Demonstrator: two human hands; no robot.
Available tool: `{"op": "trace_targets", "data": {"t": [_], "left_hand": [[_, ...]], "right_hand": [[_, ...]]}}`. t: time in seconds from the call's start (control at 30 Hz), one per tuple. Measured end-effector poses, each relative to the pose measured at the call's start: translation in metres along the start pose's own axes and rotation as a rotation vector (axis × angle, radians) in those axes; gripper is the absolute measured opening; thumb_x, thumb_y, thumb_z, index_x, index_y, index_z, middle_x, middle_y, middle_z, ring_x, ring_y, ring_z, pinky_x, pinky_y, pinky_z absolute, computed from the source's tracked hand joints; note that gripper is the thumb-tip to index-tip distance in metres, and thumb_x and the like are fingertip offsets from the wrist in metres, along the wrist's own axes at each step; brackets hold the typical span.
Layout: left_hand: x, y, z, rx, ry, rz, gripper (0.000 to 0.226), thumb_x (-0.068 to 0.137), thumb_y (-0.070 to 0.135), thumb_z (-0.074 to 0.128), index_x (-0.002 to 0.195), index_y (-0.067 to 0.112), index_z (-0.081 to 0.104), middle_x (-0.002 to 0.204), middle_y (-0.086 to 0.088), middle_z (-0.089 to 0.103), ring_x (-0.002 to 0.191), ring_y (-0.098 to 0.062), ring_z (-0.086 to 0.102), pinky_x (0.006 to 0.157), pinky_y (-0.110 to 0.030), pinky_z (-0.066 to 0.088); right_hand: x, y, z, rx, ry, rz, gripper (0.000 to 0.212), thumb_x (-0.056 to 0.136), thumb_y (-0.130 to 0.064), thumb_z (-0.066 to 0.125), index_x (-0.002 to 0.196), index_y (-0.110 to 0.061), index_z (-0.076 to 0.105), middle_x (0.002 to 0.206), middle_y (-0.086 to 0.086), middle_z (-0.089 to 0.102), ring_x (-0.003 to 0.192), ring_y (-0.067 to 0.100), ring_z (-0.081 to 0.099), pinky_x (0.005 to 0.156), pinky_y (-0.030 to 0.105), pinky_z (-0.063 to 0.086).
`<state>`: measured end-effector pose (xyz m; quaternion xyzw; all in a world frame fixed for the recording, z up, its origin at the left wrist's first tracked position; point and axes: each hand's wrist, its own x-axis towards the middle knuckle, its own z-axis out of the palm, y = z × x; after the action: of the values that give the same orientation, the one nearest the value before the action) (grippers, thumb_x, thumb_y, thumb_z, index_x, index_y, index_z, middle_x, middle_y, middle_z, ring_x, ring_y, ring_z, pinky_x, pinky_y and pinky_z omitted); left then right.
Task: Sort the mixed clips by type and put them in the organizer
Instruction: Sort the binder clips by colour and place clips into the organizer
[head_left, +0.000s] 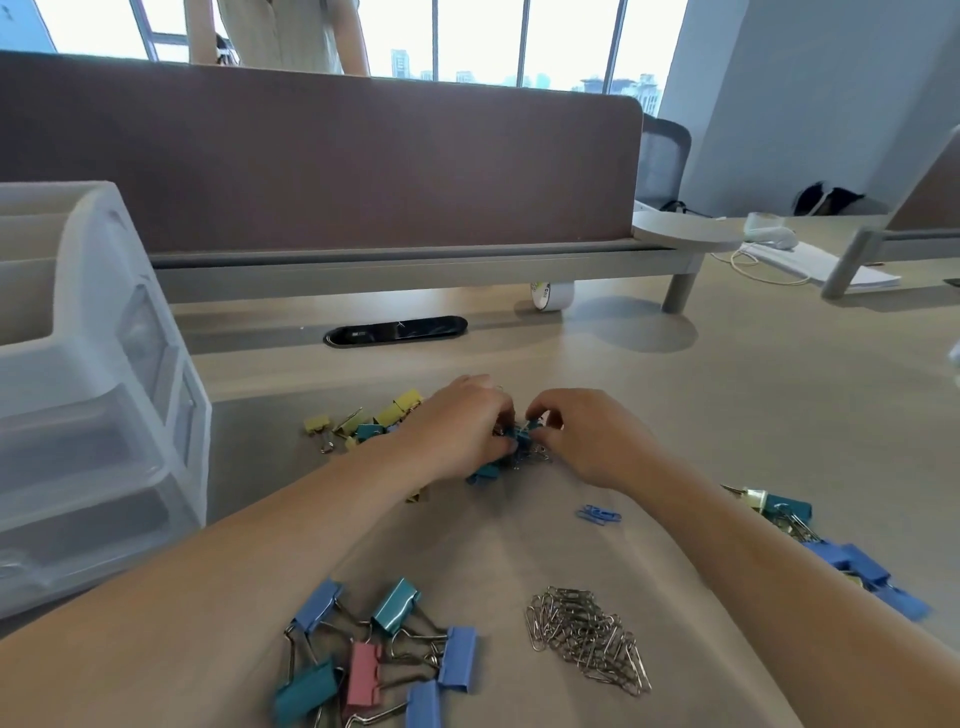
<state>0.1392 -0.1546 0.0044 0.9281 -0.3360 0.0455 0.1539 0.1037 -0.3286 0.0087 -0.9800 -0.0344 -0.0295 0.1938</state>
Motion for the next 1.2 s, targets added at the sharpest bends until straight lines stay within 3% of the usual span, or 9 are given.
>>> {"op": "trace_targets", "data": {"t": [0.13,0.27,0.4,0.57,0.83,1.03,1.2], "left_hand": [[-0.004,0.004,-0.005,-0.16,0.063,-0.04,0.02,0.089,0.035,0.066,0.104,0.021,0.063,0.101,0.004,0.053,0.092,-0.013,0.054,0.084,-0.033,0.05],[-0.006,0.014,-0.014,-0.187,0.095,-0.051,0.018,0.089,0.036,0.067,0.102,0.024,0.062,0.096,0.007,0.055,0.088,-0.01,0.053,0.073,-0.027,0.045],[0.004,0.04,-0.008,-0.223,-0.012,-0.061,0.022,0.088,0.034,0.069,0.107,0.025,0.065,0.089,0.008,0.06,0.08,-0.012,0.056,0.065,-0.027,0.043],[0.022,0.08,0.014,-0.208,-0.097,-0.008,0.021,0.087,0.032,0.069,0.107,0.027,0.065,0.088,0.008,0.06,0.079,-0.014,0.057,0.061,-0.027,0.038],[0.04,0.113,0.035,-0.14,-0.151,0.031,0.025,0.091,0.023,0.062,0.115,0.024,0.068,0.109,0.0,0.066,0.096,-0.018,0.058,0.075,-0.026,0.043],[0.045,0.125,0.039,-0.167,-0.155,0.046,0.027,0.093,0.014,0.058,0.116,0.022,0.07,0.115,0.0,0.068,0.104,-0.018,0.06,0.082,-0.026,0.044],[0.036,0.115,0.025,-0.186,-0.131,0.056,0.033,0.095,0.012,0.051,0.121,0.025,0.066,0.118,0.002,0.064,0.107,-0.017,0.058,0.084,-0.026,0.041]], "right_hand": [[-0.007,0.005,-0.01,0.037,0.041,0.012,0.02,0.096,-0.028,0.059,0.115,-0.028,0.066,0.103,-0.003,0.066,0.085,0.016,0.058,0.072,0.028,0.045],[-0.021,0.018,-0.021,-0.018,0.026,0.046,0.02,0.096,-0.029,0.058,0.114,-0.029,0.066,0.102,-0.005,0.065,0.087,0.016,0.058,0.073,0.028,0.043],[-0.039,0.041,-0.03,-0.139,0.0,0.119,0.021,0.092,-0.031,0.061,0.112,-0.033,0.066,0.105,-0.004,0.064,0.089,0.017,0.057,0.075,0.032,0.048],[-0.055,0.061,-0.039,-0.317,-0.121,0.142,0.031,0.092,-0.027,0.056,0.121,-0.034,0.064,0.118,-0.003,0.063,0.104,0.018,0.058,0.075,0.026,0.041],[-0.065,0.088,-0.05,-0.297,-0.142,0.194,0.043,0.089,-0.011,0.056,0.122,-0.037,0.066,0.125,-0.002,0.062,0.11,0.021,0.059,0.084,0.028,0.047],[-0.072,0.098,-0.052,-0.335,0.028,0.191,0.041,0.092,-0.01,0.059,0.129,-0.028,0.061,0.129,0.002,0.057,0.117,0.023,0.055,0.095,0.033,0.046],[-0.073,0.098,-0.052,-0.277,0.069,0.208,0.037,0.095,-0.012,0.053,0.127,-0.026,0.061,0.127,0.0,0.056,0.116,0.022,0.053,0.092,0.034,0.046]]}}
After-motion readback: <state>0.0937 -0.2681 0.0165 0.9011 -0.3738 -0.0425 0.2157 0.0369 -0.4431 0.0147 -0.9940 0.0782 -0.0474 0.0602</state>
